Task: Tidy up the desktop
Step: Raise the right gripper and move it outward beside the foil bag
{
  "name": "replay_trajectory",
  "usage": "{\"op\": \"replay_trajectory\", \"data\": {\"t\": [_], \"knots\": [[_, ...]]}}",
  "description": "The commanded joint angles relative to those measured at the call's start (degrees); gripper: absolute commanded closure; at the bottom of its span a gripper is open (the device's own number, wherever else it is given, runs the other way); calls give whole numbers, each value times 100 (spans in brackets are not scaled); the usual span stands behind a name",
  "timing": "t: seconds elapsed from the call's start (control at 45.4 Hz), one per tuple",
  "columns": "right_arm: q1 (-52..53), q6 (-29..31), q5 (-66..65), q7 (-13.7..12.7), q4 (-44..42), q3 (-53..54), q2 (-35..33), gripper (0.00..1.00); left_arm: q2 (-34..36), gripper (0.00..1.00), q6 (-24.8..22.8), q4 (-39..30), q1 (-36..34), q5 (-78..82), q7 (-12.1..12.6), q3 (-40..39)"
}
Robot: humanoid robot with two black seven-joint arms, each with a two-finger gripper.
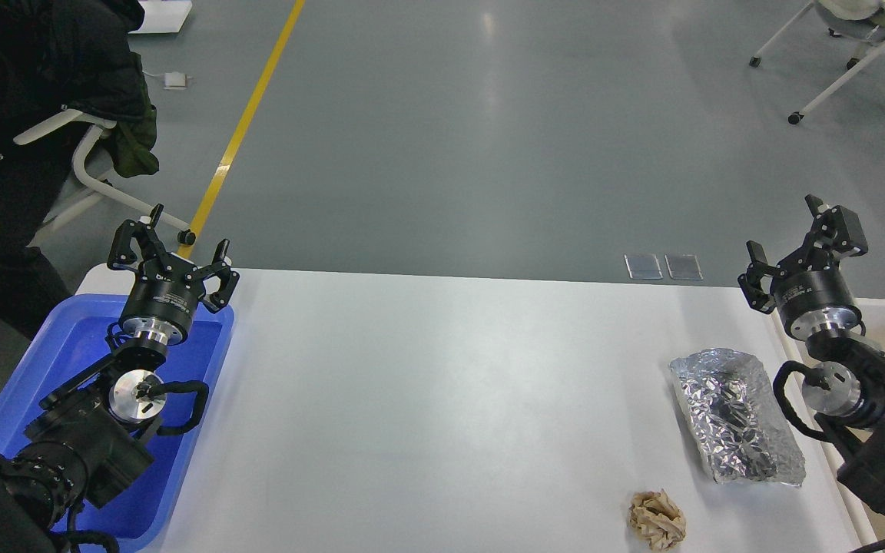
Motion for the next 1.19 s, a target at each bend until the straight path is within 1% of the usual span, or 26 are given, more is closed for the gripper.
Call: {"op": "replay_trajectory", "data": {"t": [0.0, 0.661, 1.168], "knots": [[-22, 0, 0, 0, 2, 0, 0, 0, 0, 0, 0, 0, 0, 0, 0, 9], [-39, 0, 0, 0, 2, 44, -360, 0, 0, 0, 0, 0, 0, 0, 0, 9], [-30, 0, 0, 9, 29, 9, -325, 0, 0, 0, 0, 0, 0, 0, 0, 9]]}}
